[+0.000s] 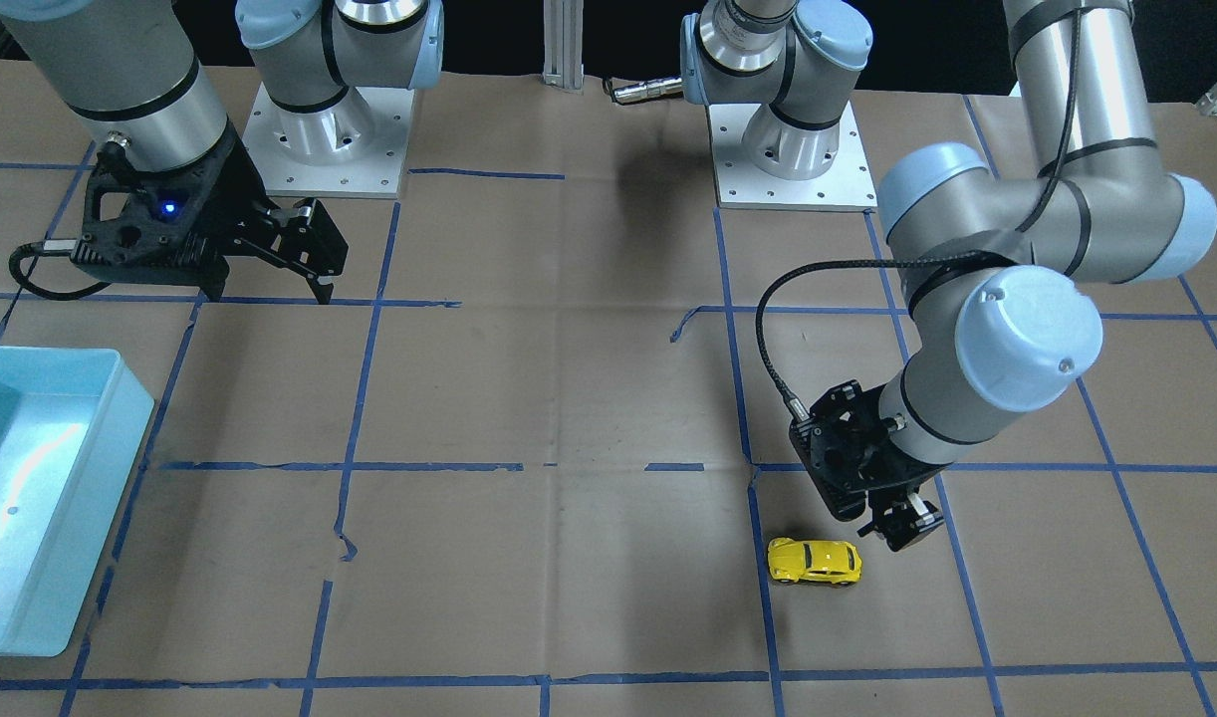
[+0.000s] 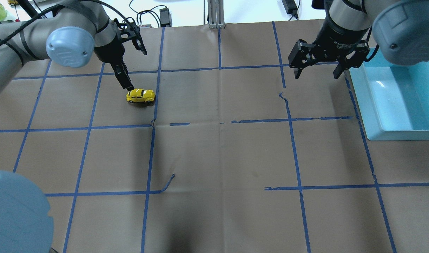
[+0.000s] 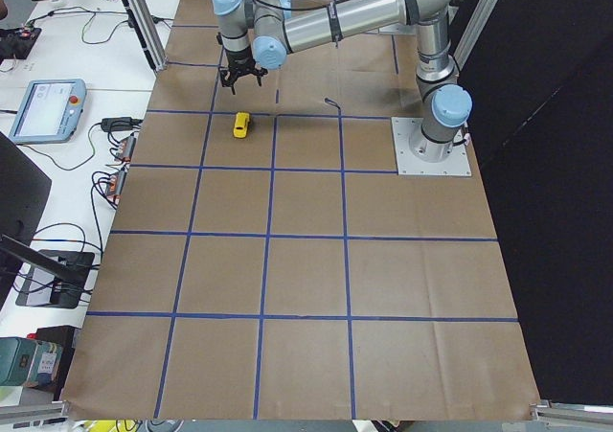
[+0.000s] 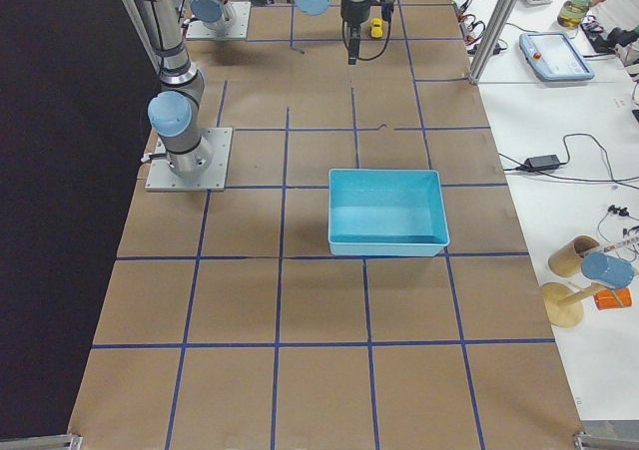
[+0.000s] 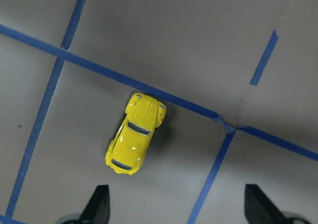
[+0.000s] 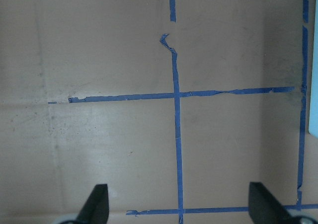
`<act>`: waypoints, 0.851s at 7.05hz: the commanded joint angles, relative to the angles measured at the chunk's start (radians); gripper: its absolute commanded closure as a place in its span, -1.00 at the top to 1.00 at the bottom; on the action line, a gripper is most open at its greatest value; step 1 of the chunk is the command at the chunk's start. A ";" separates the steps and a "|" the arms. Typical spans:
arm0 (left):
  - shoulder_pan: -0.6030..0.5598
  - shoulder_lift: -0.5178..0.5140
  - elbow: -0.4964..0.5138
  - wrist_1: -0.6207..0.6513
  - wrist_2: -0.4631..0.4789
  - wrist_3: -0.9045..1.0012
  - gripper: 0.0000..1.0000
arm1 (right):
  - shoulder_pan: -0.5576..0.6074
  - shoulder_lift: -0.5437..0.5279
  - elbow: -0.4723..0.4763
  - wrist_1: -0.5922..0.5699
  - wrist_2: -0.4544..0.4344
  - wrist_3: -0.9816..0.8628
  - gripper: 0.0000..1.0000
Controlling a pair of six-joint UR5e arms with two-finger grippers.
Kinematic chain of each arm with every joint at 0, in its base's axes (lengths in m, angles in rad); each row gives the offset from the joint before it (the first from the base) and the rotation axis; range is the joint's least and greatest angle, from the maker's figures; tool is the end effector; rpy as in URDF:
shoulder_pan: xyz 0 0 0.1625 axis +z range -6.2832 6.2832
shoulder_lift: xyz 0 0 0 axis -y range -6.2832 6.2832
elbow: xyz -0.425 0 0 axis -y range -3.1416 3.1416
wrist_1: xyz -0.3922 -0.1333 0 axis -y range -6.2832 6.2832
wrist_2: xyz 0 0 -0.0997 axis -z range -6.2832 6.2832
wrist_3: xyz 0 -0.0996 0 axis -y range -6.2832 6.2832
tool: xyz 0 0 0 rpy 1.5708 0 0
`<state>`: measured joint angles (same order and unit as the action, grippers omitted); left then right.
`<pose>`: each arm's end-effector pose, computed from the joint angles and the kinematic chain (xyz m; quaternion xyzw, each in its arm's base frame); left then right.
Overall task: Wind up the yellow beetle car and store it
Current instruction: 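Lower the left gripper down onto the yellow beetle car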
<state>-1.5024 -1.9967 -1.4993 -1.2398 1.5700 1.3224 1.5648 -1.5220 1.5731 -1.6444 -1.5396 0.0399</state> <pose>-0.0893 -0.6484 0.3115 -0.5867 -0.8097 -0.0087 0.0078 0.1333 -0.5151 0.4697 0.0228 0.9996 -0.0110 0.0158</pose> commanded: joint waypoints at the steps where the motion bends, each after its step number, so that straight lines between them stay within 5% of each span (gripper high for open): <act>1: 0.002 -0.089 -0.036 0.173 0.001 0.311 0.90 | 0.000 -0.004 -0.002 0.002 -0.001 0.000 1.00; 6: 0.031 -0.175 -0.050 0.232 -0.008 0.468 0.89 | -0.002 -0.007 0.004 0.002 -0.004 0.000 1.00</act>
<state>-1.4758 -2.1631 -1.5422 -1.0100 1.5641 1.7832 1.5634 -1.5285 1.5736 -1.6429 -1.5439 0.0399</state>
